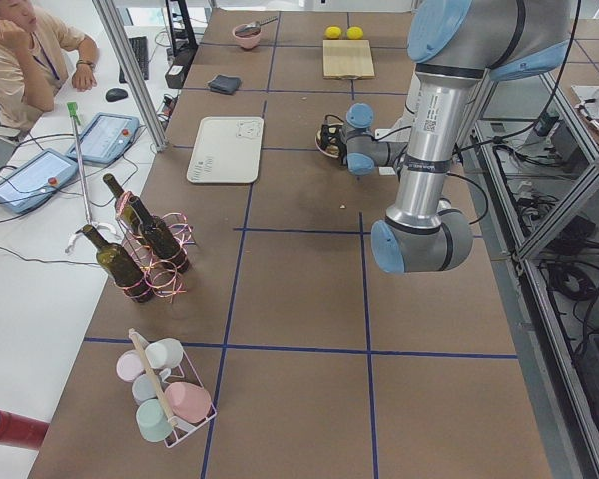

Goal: Make sandwich and place on tray
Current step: 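Grip the plate rim with the left gripper and carry it onto the tray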

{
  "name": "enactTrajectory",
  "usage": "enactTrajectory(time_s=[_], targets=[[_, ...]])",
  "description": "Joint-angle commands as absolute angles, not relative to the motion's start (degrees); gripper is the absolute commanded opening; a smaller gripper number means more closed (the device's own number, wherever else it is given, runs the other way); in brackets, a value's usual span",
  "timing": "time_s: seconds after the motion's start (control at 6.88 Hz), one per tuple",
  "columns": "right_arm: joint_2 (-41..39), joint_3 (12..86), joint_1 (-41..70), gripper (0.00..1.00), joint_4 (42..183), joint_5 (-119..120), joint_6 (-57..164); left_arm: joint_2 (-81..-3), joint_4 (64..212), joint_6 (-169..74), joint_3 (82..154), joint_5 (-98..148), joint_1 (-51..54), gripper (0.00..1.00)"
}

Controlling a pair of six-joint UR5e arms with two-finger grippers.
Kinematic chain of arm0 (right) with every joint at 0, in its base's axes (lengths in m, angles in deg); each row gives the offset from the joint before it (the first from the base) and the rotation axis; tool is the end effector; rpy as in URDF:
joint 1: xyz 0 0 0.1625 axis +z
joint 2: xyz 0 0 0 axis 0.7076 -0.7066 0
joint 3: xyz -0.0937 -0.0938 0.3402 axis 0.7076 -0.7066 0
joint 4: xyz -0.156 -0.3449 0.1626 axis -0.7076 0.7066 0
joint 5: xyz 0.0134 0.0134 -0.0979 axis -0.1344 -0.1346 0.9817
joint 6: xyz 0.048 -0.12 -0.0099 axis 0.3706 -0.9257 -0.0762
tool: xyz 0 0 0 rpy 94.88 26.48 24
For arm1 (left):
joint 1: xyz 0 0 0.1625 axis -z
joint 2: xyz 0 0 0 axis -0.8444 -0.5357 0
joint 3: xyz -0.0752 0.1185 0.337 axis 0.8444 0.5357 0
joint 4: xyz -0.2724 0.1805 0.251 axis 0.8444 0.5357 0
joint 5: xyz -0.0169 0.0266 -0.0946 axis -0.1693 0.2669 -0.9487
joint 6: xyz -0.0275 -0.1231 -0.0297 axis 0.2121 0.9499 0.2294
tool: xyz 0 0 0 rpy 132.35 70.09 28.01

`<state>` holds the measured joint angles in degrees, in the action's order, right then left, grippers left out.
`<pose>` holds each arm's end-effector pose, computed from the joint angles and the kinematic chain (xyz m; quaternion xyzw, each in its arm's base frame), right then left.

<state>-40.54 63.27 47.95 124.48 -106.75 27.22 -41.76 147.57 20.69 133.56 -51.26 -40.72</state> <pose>0.0685 -0.3645 0.6204 0.0308 -0.3436 -0.0502 0.9373 0.5320 -0.2826 0.2282 0.0674 0.5803 -0.0290 0.8111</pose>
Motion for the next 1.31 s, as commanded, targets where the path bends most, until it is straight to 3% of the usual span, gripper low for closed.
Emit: enactTrajectory(time_s=[0.0, 0.29, 0.73, 0.87, 1.02, 1.16], targets=[[-40.5, 62.6, 47.9, 1.0, 124.5, -106.2, 27.1, -45.5, 145.8, 18.1, 131.0, -59.5, -31.3, 0.0], [-40.1, 62.1, 47.9, 1.0, 124.5, -106.2, 27.2, -57.1, 142.9, 9.6, 118.2, -64.1, -20.8, 0.0], [-40.0, 62.2, 47.9, 1.0, 124.4, -106.3, 27.1, -74.7, 146.3, 3.3, 88.6, -66.8, -12.1, 0.0], [-40.1, 62.1, 47.9, 1.0, 124.4, -106.3, 27.1, -75.9, 152.6, 3.2, 80.6, -66.2, -12.1, 0.0], [-40.1, 62.1, 47.9, 1.0, 124.4, -106.3, 27.1, -78.8, 154.0, 3.2, 74.7, -63.8, -12.3, 0.0], [-40.1, 62.1, 47.9, 1.0, 124.5, -106.3, 27.1, -79.2, 155.5, 3.2, 74.2, -63.7, -12.3, 0.03]])
